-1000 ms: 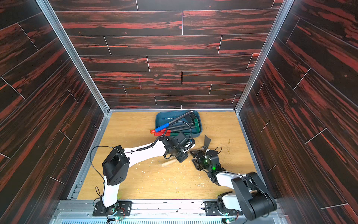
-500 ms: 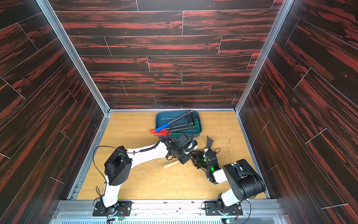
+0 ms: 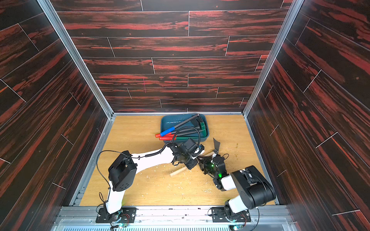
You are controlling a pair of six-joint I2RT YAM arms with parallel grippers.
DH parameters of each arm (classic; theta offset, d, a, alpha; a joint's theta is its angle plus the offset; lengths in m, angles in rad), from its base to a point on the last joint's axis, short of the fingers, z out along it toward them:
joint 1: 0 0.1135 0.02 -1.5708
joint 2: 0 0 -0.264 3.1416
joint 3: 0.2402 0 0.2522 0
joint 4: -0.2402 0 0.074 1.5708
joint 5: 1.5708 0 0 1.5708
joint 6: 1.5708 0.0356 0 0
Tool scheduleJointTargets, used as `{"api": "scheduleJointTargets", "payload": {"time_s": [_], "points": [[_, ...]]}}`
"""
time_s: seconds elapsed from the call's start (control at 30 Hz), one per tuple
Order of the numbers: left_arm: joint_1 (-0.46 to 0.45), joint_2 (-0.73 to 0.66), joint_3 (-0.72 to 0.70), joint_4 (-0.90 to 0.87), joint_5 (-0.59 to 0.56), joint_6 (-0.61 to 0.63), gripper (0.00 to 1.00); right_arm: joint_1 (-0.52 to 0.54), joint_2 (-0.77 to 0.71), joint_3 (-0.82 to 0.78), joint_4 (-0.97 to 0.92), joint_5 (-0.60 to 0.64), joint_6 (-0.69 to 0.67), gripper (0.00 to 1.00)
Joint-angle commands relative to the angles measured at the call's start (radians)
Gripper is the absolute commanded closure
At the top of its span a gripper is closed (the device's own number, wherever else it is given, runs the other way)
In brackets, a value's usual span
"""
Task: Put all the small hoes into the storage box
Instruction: Pick up the hoe from the center of the board.
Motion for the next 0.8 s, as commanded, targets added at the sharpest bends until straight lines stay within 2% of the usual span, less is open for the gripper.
{"api": "scheduleJointTargets", "payload": {"time_s": [0.0, 0.07, 0.23, 0.37, 0.47, 0.77], "points": [[-0.009, -0.036, -0.019, 0.012, 0.032, 0.007, 1.0, 0.009, -0.076, 0.022, -0.046, 0.003, -0.097, 0.85], [-0.011, -0.041, -0.026, 0.011, 0.037, 0.007, 1.0, 0.011, -0.129, 0.042, -0.136, 0.016, -0.13, 0.86], [-0.01, -0.062, -0.051, 0.022, 0.045, 0.002, 0.82, 0.014, -0.249, 0.09, -0.343, 0.054, -0.203, 0.86], [-0.01, -0.083, -0.07, 0.028, 0.052, -0.007, 0.73, 0.013, -0.286, 0.104, -0.388, 0.056, -0.214, 0.86], [-0.01, -0.099, -0.086, 0.028, 0.076, -0.017, 0.69, 0.014, -0.301, 0.109, -0.41, 0.06, -0.222, 0.86], [-0.011, -0.177, -0.191, 0.078, 0.081, -0.061, 0.67, 0.021, -0.354, 0.111, -0.462, 0.085, -0.244, 0.86]]}}
